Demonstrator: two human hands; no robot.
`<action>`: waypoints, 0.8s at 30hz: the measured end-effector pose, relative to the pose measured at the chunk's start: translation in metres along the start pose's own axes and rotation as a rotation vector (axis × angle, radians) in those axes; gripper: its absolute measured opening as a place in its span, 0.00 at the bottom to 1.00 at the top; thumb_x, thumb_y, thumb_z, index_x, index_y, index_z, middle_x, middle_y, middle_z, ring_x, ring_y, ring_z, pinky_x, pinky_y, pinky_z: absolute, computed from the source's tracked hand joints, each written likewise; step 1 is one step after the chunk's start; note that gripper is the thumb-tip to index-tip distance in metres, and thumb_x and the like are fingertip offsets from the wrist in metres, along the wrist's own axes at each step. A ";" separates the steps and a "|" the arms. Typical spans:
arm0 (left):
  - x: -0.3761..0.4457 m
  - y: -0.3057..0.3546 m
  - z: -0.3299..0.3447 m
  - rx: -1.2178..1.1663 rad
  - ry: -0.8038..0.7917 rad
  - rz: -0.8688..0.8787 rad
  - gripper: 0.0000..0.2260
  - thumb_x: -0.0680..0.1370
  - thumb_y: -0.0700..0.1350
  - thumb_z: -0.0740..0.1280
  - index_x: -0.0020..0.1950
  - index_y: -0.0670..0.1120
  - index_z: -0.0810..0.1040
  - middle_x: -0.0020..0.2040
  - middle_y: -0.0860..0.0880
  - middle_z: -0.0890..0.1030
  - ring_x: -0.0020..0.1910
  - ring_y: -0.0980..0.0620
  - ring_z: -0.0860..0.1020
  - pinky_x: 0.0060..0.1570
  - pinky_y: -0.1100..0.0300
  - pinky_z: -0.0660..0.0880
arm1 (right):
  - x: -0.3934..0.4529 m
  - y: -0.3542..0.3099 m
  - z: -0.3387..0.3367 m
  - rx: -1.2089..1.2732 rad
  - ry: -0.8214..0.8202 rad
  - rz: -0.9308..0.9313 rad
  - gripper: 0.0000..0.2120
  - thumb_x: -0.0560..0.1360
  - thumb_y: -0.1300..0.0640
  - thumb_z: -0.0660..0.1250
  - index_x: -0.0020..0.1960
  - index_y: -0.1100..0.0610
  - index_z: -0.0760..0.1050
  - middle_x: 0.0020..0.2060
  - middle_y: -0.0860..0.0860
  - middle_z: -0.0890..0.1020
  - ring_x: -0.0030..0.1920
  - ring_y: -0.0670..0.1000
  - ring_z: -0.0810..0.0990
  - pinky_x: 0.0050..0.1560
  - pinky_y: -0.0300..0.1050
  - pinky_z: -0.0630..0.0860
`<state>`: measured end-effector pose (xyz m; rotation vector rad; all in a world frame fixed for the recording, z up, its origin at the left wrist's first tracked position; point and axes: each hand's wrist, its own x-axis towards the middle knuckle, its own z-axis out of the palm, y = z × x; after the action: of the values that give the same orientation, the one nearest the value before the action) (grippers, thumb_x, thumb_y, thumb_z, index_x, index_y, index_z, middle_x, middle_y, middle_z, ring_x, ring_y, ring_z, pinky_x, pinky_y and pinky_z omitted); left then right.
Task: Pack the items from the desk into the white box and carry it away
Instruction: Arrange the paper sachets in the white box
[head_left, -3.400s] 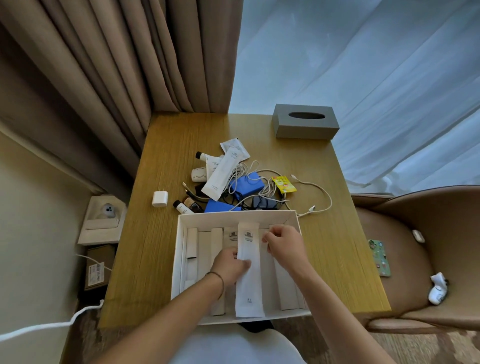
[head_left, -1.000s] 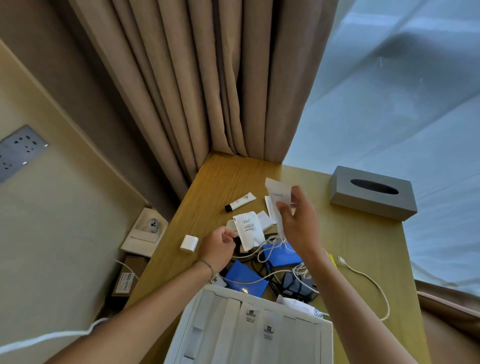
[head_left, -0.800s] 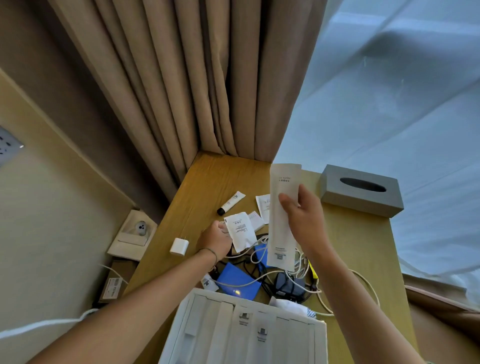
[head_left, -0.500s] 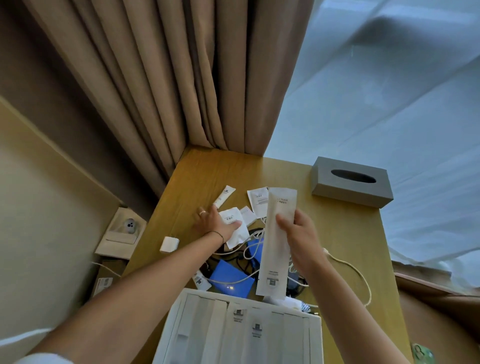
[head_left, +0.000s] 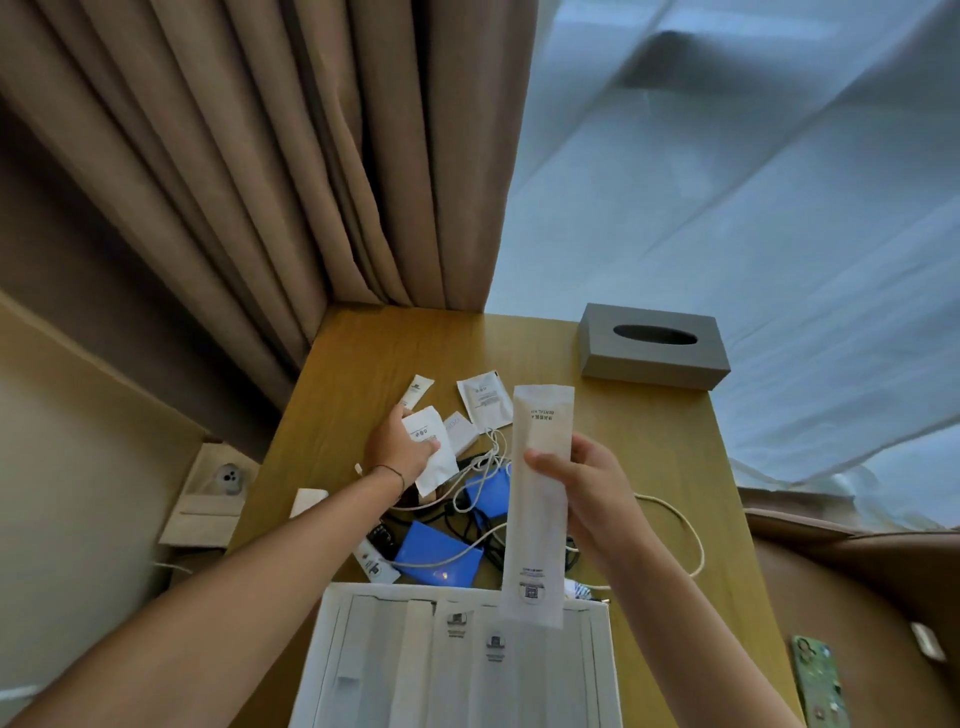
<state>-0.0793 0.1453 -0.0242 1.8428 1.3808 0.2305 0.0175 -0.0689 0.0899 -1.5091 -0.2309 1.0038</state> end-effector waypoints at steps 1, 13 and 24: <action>-0.003 0.001 -0.003 -0.034 0.007 -0.001 0.18 0.71 0.41 0.78 0.57 0.45 0.74 0.54 0.44 0.83 0.44 0.48 0.78 0.42 0.58 0.73 | -0.005 0.001 -0.001 0.002 -0.002 -0.004 0.11 0.76 0.63 0.71 0.57 0.54 0.81 0.50 0.54 0.86 0.55 0.62 0.83 0.58 0.66 0.80; -0.082 -0.004 -0.055 -0.434 0.017 0.069 0.17 0.71 0.40 0.77 0.55 0.49 0.75 0.49 0.49 0.82 0.47 0.49 0.81 0.40 0.56 0.79 | -0.072 0.056 0.000 -0.363 0.080 -0.074 0.04 0.75 0.58 0.72 0.50 0.53 0.82 0.44 0.51 0.87 0.47 0.52 0.86 0.49 0.53 0.82; -0.169 -0.034 -0.088 -0.622 -0.019 0.192 0.20 0.70 0.39 0.78 0.57 0.54 0.77 0.51 0.55 0.82 0.47 0.57 0.81 0.37 0.64 0.79 | -0.111 0.101 0.007 -1.082 0.213 -0.166 0.04 0.76 0.55 0.69 0.48 0.54 0.81 0.46 0.47 0.86 0.45 0.50 0.83 0.43 0.48 0.80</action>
<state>-0.2198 0.0439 0.0620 1.4386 0.9670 0.6596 -0.0947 -0.1605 0.0507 -2.4925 -0.8203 0.5606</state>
